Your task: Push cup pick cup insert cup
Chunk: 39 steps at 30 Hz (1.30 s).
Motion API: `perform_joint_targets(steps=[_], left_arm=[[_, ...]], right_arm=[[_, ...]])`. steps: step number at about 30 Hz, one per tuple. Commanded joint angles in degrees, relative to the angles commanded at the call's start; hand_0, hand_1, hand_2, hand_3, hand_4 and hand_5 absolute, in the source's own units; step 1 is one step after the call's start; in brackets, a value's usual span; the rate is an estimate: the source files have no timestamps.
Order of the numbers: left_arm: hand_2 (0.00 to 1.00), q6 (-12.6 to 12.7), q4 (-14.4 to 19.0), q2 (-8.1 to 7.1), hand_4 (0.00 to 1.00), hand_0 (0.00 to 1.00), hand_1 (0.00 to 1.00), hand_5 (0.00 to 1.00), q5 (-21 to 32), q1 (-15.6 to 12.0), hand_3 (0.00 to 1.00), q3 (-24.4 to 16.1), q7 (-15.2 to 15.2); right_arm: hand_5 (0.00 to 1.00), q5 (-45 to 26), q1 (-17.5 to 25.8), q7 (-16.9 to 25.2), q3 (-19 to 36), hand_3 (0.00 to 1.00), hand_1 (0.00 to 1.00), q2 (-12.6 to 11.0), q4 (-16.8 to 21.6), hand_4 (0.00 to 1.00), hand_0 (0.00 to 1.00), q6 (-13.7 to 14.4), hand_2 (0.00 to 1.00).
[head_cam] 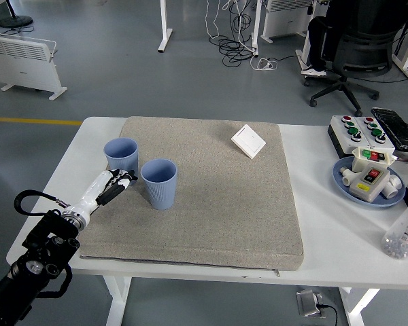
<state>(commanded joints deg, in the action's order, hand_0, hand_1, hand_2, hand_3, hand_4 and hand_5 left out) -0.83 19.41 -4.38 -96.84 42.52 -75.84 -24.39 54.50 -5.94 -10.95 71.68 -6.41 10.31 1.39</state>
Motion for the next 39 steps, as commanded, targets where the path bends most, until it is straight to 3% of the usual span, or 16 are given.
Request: perform_joint_targets(steps=[5, 7, 8, 13, 14, 15, 19, 20, 25, 26, 29, 31, 32, 37, 38, 39], left_arm=[[0.748, -0.3, 2.7, -0.96, 0.564, 0.826, 0.776, 0.998, 0.3, -1.4, 0.634, 0.5, 0.2], [0.748, -0.3, 4.3, -1.67, 0.564, 0.826, 0.776, 0.998, 0.7, -2.3, 0.634, 1.0, 0.3], [0.704, -0.3, 5.7, -2.37, 0.561, 0.755, 0.73, 0.998, 1.0, -3.1, 0.631, 1.2, 0.4], [0.704, -0.3, 10.8, -4.29, 0.561, 0.755, 0.73, 0.998, 1.0, -6.0, 0.631, 0.5, 1.2], [0.661, -0.3, 11.4, -4.44, 0.558, 0.676, 0.682, 0.998, 0.9, -6.2, 0.621, 0.4, 1.3], [0.661, -0.4, 12.6, -4.83, 0.558, 0.676, 0.682, 0.998, 0.6, -7.1, 0.621, -0.1, 1.6], [0.661, -2.0, 20.1, -7.04, 0.558, 0.676, 0.682, 0.998, -1.2, -10.6, 0.621, -1.5, 3.6], [0.634, -2.4, 22.2, -7.99, 0.562, 0.611, 0.652, 0.998, -1.9, -11.5, 0.61, -1.5, 4.2], [0.634, -2.9, 31.4, -10.87, 0.562, 0.611, 0.652, 0.998, -3.9, -13.5, 0.61, -1.9, 5.9], [0.628, -3.0, 33.4, -11.49, 0.605, 0.538, 0.639, 0.998, -4.5, -13.7, 0.61, -2.1, 6.2], [0.628, -2.9, 40.1, -13.16, 0.605, 0.538, 0.639, 0.998, -6.3, -13.8, 0.61, -2.3, 7.2], [0.628, -1.3, 44.2, -14.43, 0.605, 0.538, 0.639, 0.998, -8.0, -13.0, 0.61, -1.2, 8.8], [0.693, -0.4, 46.4, -14.85, 0.672, 0.6, 0.68, 0.836, -9.3, -12.6, 0.676, -0.6, 9.9], [0.693, 0.4, 52.6, -15.91, 0.672, 0.6, 0.68, 0.836, -18.8, -9.3, 0.676, 4.0, 17.6], [0.919, -0.1, 53.0, -15.84, 0.84, 0.832, 0.831, 0.65, -20.2, -8.3, 0.862, 5.2, 18.9], [0.919, -1.1, 53.0, -15.66, 0.84, 0.832, 0.831, 0.65, -21.2, -7.3, 0.862, 6.3, 20.1]], right_arm=[[0.469, 0.2, -0.1, 0.0, 0.2, 0.559, 0.628, 0.0, 0.0, 0.084, 0.756, 0.0, 0.651], [0.469, 0.2, -0.1, 0.0, 0.2, 0.559, 0.628, -0.1, 0.0, 0.084, 0.756, 0.0, 0.651], [0.469, 0.2, -0.1, 0.0, 0.2, 0.559, 0.628, -0.1, 0.0, 0.084, 0.756, 0.0, 0.651], [0.469, -0.1, 0.0, 0.1, 0.4, 0.559, 0.628, -0.1, 0.0, 0.084, 0.756, 0.0, 0.651], [0.468, -0.1, 0.0, 0.1, 0.4, 0.559, 0.628, -0.1, 0.0, 0.084, 0.756, 0.0, 0.651], [0.468, 0.0, 0.1, 0.1, 0.5, 0.559, 0.628, -0.2, 0.0, 0.084, 0.756, 0.0, 0.651], [0.468, 0.1, 0.0, 0.1, 0.6, 0.559, 0.628, -0.2, 0.0, 0.084, 0.756, 0.0, 0.651], [0.467, -0.1, 0.0, 0.2, 0.6, 0.559, 0.628, -0.2, 0.0, 0.084, 0.756, 0.0, 0.65], [0.467, -0.3, 0.1, 0.2, 0.7, 0.559, 0.628, -0.3, 0.0, 0.084, 0.756, 0.0, 0.65], [0.468, -0.2, 0.1, 0.2, 0.8, 0.559, 0.628, -0.3, 0.0, 0.084, 0.756, 0.1, 0.65], [0.468, -0.3, 0.2, 0.2, 0.8, 0.559, 0.628, -0.4, 0.0, 0.084, 0.756, 0.1, 0.65], [0.468, -0.2, 0.3, 0.2, 0.9, 0.559, 0.628, -0.4, 0.0, 0.084, 0.756, 0.1, 0.65], [0.466, -0.2, 0.3, 0.2, 0.9, 0.559, 0.627, -0.4, 0.0, 0.084, 0.756, 0.1, 0.651], [0.466, -0.1, 0.5, 0.0, 1.0, 0.559, 0.627, -0.4, 0.0, 0.084, 0.756, 0.1, 0.651], [0.467, 0.0, 0.6, 0.0, 1.0, 0.559, 0.628, -0.4, 0.0, 0.084, 0.756, 0.2, 0.65], [0.467, 0.0, 0.6, 0.0, 1.0, 0.559, 0.628, -0.4, 0.0, 0.084, 0.756, 0.2, 0.65]])
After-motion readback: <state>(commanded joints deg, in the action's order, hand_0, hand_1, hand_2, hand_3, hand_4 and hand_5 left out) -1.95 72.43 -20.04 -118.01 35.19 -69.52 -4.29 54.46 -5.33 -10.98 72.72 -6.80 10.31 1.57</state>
